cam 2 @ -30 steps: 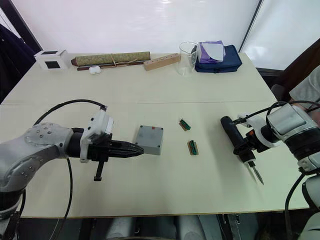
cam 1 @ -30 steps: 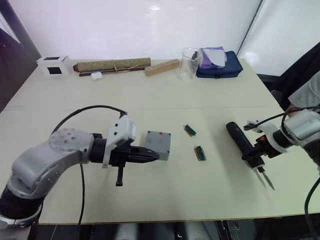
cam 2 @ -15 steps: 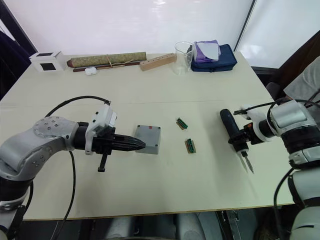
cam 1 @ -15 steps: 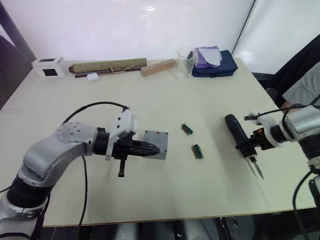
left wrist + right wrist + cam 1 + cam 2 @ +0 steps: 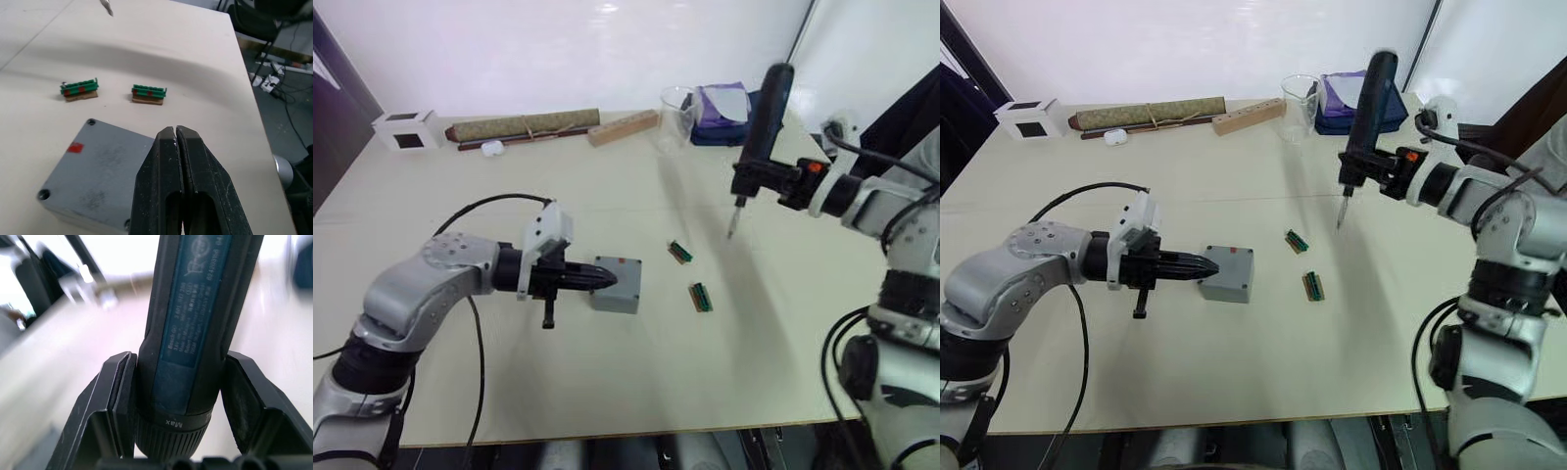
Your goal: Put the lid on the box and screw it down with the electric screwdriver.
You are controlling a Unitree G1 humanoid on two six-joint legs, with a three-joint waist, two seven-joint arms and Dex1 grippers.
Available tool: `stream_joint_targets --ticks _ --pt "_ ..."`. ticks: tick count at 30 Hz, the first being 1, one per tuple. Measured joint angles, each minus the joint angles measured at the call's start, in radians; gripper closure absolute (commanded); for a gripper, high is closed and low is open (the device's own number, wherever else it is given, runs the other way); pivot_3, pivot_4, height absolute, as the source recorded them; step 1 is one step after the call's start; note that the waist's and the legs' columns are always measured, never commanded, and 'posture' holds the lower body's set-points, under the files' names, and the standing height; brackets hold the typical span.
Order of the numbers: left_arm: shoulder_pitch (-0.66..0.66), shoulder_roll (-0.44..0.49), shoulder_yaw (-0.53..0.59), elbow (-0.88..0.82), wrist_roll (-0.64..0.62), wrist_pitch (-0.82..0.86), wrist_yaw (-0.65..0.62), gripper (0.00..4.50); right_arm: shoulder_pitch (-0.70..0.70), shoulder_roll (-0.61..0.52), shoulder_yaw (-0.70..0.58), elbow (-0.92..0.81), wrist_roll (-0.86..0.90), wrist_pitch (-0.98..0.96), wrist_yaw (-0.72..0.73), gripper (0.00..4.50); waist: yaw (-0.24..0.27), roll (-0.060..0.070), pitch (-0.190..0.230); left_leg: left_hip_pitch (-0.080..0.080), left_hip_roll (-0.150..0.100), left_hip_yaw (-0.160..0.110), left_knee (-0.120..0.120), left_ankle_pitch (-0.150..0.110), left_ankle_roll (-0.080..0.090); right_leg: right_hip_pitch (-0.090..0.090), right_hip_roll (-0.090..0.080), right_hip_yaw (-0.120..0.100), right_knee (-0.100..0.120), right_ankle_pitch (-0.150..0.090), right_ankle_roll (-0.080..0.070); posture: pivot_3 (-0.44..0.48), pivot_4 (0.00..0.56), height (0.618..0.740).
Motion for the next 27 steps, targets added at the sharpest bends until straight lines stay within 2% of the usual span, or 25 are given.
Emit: stream_joint_targets --ticks 3,7,13,18,27 --pt "-0.005 -0.026 -0.001 0.040 0.025 -0.020 0.003 4.50 0.072 0.141 0.057 -0.183 0.030 -0.145 -0.053 2.37 -0.002 0.000 0.000 0.000 0.000 0.000 0.000 0.000 0.000 0.000 0.000 0.000 0.000 0.000 0.000 0.000 0.150 0.740" --pt "-0.005 -0.040 0.000 0.064 0.044 -0.023 0.020 4.50 0.147 0.187 0.170 -0.263 -0.001 -0.255 -0.093 2.37 0.002 0.000 0.000 0.000 -0.001 0.000 0.000 0.001 -0.001 0.000 -0.001 0.000 0.001 0.000 0.000 0.000 0.150 0.740" --pt "-0.005 -0.041 -0.026 0.110 0.128 -0.076 0.019 4.50 0.255 0.202 0.319 -0.284 -0.052 -0.357 -0.114 2.37 -0.001 0.000 0.000 0.000 -0.001 0.000 0.000 0.001 -0.001 0.000 -0.001 0.000 0.001 0.000 0.000 0.000 0.150 0.740" --pt "-0.020 -0.097 -0.092 0.194 0.225 -0.140 0.021 4.50 0.298 0.193 0.411 -0.283 -0.103 -0.424 -0.116 2.37 0.000 0.000 0.000 0.000 -0.001 0.000 0.000 0.001 -0.001 0.000 -0.001 0.000 0.001 0.000 0.000 0.000 0.150 0.740" --pt "-0.051 -0.169 -0.163 0.268 0.342 -0.244 0.019 4.50 0.345 0.179 0.461 -0.280 -0.135 -0.478 -0.120 2.37 0.002 0.000 0.000 0.000 -0.001 0.000 0.000 0.001 -0.001 0.000 -0.001 0.000 0.001 0.000 0.000 0.000 0.150 0.740"
